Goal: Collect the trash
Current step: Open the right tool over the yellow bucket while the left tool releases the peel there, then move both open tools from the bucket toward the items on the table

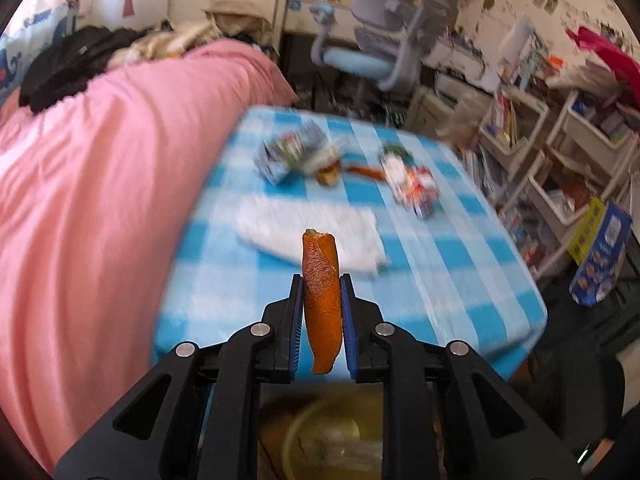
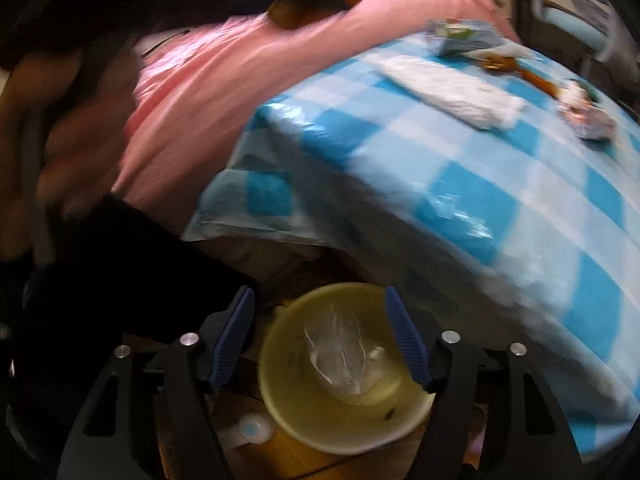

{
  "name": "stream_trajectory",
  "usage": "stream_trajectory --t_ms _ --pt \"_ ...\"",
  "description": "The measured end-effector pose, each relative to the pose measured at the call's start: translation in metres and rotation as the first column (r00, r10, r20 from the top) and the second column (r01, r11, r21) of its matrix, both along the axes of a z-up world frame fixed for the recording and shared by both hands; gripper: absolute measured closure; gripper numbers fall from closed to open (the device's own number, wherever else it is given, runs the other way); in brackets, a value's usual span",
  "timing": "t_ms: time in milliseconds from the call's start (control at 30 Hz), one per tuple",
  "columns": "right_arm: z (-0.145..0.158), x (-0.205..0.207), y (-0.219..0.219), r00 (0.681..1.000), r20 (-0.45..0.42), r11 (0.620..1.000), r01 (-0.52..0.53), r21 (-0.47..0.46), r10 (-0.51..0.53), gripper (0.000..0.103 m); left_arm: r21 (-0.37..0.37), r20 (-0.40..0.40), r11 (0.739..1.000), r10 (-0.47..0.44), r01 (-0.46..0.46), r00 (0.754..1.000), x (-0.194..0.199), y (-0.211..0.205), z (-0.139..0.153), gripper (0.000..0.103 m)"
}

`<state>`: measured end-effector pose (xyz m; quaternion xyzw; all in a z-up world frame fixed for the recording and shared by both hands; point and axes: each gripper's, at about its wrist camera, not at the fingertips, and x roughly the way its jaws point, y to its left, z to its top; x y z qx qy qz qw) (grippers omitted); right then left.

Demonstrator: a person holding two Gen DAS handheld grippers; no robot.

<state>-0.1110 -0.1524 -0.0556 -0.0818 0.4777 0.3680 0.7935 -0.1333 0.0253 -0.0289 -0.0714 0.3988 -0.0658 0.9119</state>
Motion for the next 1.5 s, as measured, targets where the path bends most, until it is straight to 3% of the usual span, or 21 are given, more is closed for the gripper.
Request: stream_trajectory --t_ms 167,267,333,367,467,600,800,967,1233,1367,1500 --pt "0.011 0.003 -0.041 0.987 0.030 0.987 0.159 -0.013 -0.159 0.028 0.009 -0.125 0.999 -0.052 0.053 0.991 -0.040 -0.030 -0.037 0.086" --pt "0.010 0.006 -0.045 0.978 0.049 0.978 0.204 -0.043 -0.202 0.024 0.006 -0.279 0.994 -0.103 0.109 0.955 -0.062 -0.046 -0.072 0.086" --pt "0.009 0.003 -0.044 0.977 0.080 0.975 0.207 -0.084 -0.200 0.021 0.010 -0.333 0.990 -0.126 0.137 0.934 -0.069 -0.051 -0.084 0.081" --pt "0.009 0.001 -0.042 0.977 0.089 0.974 0.202 -0.100 -0.194 0.019 0.038 -0.342 0.988 -0.125 0.147 0.931 -0.073 -0.054 -0.086 0.070" --pt "0.005 -0.003 -0.034 0.978 0.115 0.973 0.186 -0.136 -0.171 0.017 0.063 -0.273 0.992 -0.088 0.109 0.958 -0.078 -0.050 -0.074 0.046" --pt "0.002 -0.002 -0.034 0.978 0.126 0.972 0.186 -0.143 -0.168 0.015 0.044 -0.170 0.999 0.004 0.003 0.985 -0.075 -0.033 -0.054 0.028" --pt "-0.003 -0.002 -0.032 0.978 0.115 0.969 0.192 -0.158 -0.175 0.013 0.075 -0.062 0.988 0.137 -0.132 0.989 -0.066 -0.019 -0.040 0.017" --pt "0.003 -0.007 -0.025 0.966 0.187 0.963 0.209 -0.171 -0.176 0.008 0.064 0.037 0.979 0.193 -0.195 0.980 -0.062 -0.014 -0.025 0.012" --pt "-0.007 0.005 -0.019 0.965 0.204 0.956 0.206 -0.211 -0.163 0.008 0.113 0.067 0.971 0.206 -0.213 0.976 -0.026 -0.018 -0.020 0.012" --pt "-0.010 0.009 -0.022 0.963 0.197 0.957 0.221 -0.190 -0.183 0.008 0.077 0.090 0.966 0.239 -0.246 0.967 -0.004 -0.014 -0.013 0.011" --pt "-0.015 0.011 -0.016 0.965 0.199 0.955 0.212 -0.209 -0.171 0.008 0.012 0.039 0.965 0.263 -0.264 0.964 0.003 -0.007 -0.026 0.011"
